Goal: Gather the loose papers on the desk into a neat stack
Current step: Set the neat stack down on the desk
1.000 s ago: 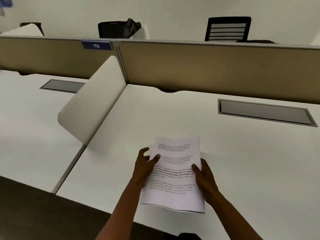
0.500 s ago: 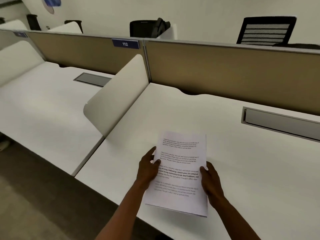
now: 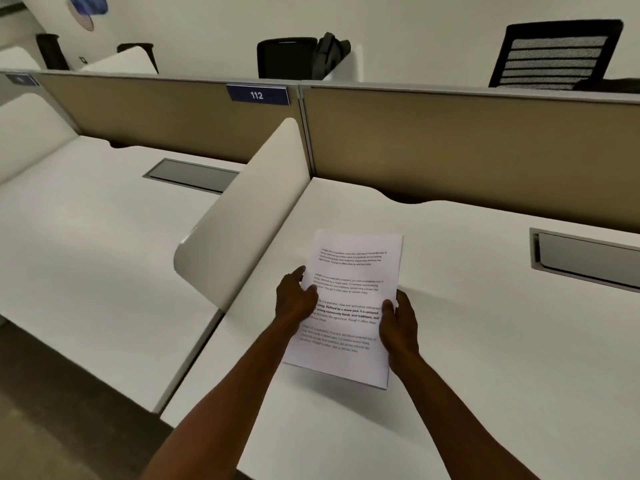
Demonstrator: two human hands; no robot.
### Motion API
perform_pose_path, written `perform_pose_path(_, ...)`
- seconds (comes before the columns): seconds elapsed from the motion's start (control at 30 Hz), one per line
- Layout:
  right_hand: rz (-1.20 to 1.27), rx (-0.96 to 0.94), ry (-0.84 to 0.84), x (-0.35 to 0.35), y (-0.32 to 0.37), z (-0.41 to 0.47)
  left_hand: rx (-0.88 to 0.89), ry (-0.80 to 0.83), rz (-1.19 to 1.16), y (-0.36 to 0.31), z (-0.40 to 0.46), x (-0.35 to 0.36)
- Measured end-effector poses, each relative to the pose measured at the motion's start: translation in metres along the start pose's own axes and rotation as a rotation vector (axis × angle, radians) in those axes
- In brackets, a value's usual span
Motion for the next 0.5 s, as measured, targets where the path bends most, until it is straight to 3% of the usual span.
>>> perform_pose_path(0.3,0.063,0.018,-0.114,0.130,0.022,0.080,0.124,0.051,0.032,-0.011,0.159,0.026)
perform_pose_path(0.5,-0.093,0.021,-0.148,0.182,0.011,0.116,0.130,0.113,0.087,0.006,0.217,0.050)
Point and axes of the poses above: each hand's wrist, its own z-axis towards the middle knuckle, its own x-axis out of the palm, y = z × x, the point moved 3 cm from there along z, towards the middle knuckle, and after that the axes turned 15 degrees about -y, right-handed, at the moved point
